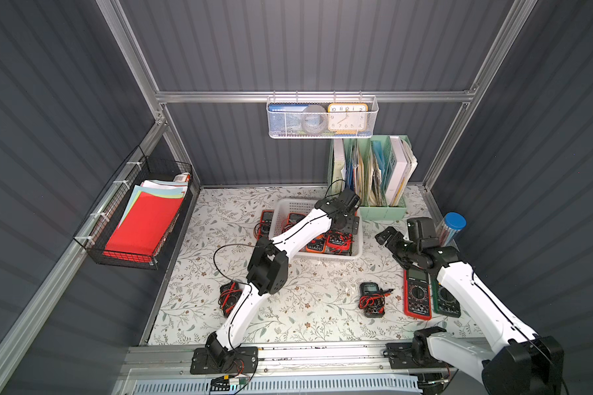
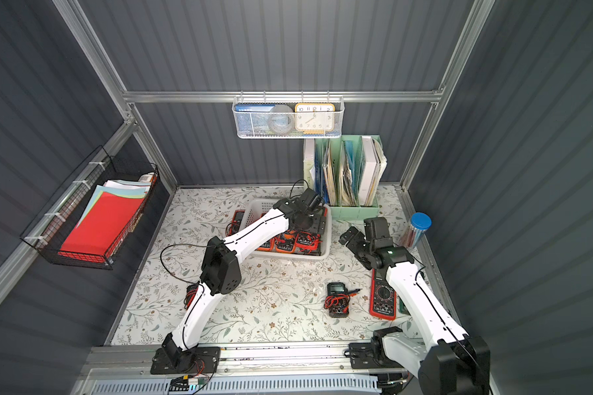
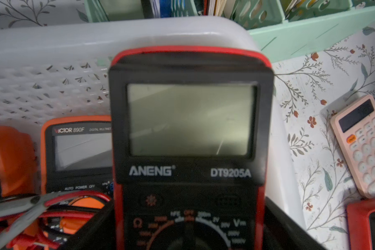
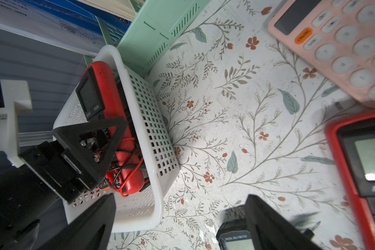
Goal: Put the multimeter into the basket
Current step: Place the multimeter in the basket.
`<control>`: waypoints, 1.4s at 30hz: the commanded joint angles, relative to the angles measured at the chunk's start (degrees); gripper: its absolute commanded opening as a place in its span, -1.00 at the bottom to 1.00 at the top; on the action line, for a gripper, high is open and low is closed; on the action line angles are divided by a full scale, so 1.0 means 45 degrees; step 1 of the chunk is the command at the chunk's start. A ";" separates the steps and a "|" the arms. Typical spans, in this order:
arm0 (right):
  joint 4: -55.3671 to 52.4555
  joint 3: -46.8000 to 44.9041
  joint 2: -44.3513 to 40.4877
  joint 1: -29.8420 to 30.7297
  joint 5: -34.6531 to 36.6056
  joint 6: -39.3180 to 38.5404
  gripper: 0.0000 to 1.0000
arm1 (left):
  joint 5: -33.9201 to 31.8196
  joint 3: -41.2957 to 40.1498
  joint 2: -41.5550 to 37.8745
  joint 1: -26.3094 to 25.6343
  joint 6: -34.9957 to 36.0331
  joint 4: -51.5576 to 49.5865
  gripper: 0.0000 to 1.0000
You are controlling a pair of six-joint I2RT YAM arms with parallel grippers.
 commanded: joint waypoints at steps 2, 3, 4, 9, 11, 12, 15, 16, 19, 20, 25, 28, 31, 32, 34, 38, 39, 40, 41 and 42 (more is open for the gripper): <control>-0.0094 0.0028 0.0023 -0.0050 -0.0449 -0.0046 0.98 | -0.0170 0.0277 0.0640 -0.0220 -0.0746 0.0490 0.33; -0.0128 0.0040 0.0033 -0.0051 -0.0516 -0.0036 0.98 | -0.0141 0.0329 0.0729 -0.0211 -0.0859 0.0488 0.40; -0.0142 0.0047 0.0014 -0.0048 -0.0527 -0.0042 0.98 | -0.0151 0.0360 0.0788 -0.0234 -0.0909 0.0509 0.46; -0.0207 0.0087 -0.0104 -0.0048 -0.0504 -0.0079 0.98 | -0.0153 0.0221 0.0771 -0.0244 -0.0838 0.0604 0.98; -0.0207 0.0089 -0.0122 -0.0051 -0.0513 -0.0070 0.98 | 0.0093 0.0155 0.0648 -0.0264 -0.0740 0.0767 0.99; -0.0207 0.0089 -0.0123 -0.0051 -0.0521 -0.0078 0.98 | 0.0247 0.0147 0.0555 -0.0260 -0.0662 0.0862 0.98; -0.0178 0.0069 -0.0104 -0.0051 -0.0523 -0.0064 0.98 | 0.0653 0.0180 0.0291 -0.0295 -0.0557 0.1020 0.98; -0.0175 0.0089 -0.0085 -0.0051 -0.0523 -0.0069 0.98 | 0.0783 0.0186 0.0164 -0.0324 -0.0521 0.1094 0.98; -0.0185 0.0127 -0.0008 -0.0051 -0.0562 -0.0093 0.98 | 0.1028 0.0172 -0.0178 -0.0328 -0.0545 0.1213 0.99; -0.0179 0.0128 -0.0006 -0.0048 -0.0586 -0.0076 0.98 | 0.1022 0.0189 -0.0247 -0.0328 -0.0562 0.1162 0.99; -0.0157 0.0191 0.0082 -0.0051 -0.0625 -0.0074 0.98 | 0.0963 0.0247 -0.0365 -0.0328 -0.0741 0.0899 0.98; -0.0182 0.0244 0.0131 -0.0051 -0.0630 -0.0146 0.98 | 0.0676 0.0854 -0.0135 -0.0380 -0.0765 0.0165 0.99; -0.0164 0.0243 0.0244 -0.0017 -0.0809 -0.0302 0.97 | 0.0118 0.0701 -0.0331 -0.0435 -0.0513 -0.0007 0.99; -0.0121 0.0245 0.0313 -0.0015 -0.1020 -0.0341 0.96 | 0.0360 0.0420 -0.0475 -0.0427 -0.0372 0.0081 0.99; 0.0114 0.0175 0.0418 0.0143 -0.1448 -0.0308 0.93 | 0.0502 0.0184 -0.0624 -0.0437 -0.0257 0.0356 0.99; 0.1060 -0.0083 0.0463 0.0857 -0.1475 -0.0077 0.89 | 0.1879 0.0126 -0.0480 -0.0426 -0.0856 0.0665 0.99; 0.1209 -0.0176 0.0463 0.0984 -0.1462 0.0012 0.87 | 0.2178 0.0131 -0.0437 -0.0385 -0.1248 0.0715 0.99; 0.1302 -0.0265 0.0472 0.1090 -0.1461 0.0120 0.83 | 0.2181 0.0159 -0.0385 -0.0386 -0.1362 0.0720 0.98; 0.1431 -0.0388 0.0492 0.1200 -0.1471 0.0287 0.79 | 0.2030 0.0192 -0.0368 -0.0386 -0.1368 0.0749 0.99; 0.1615 -0.0536 0.0535 0.1302 -0.1461 0.0473 0.75 | 0.1989 0.0134 -0.0391 -0.0376 -0.1453 0.0800 0.98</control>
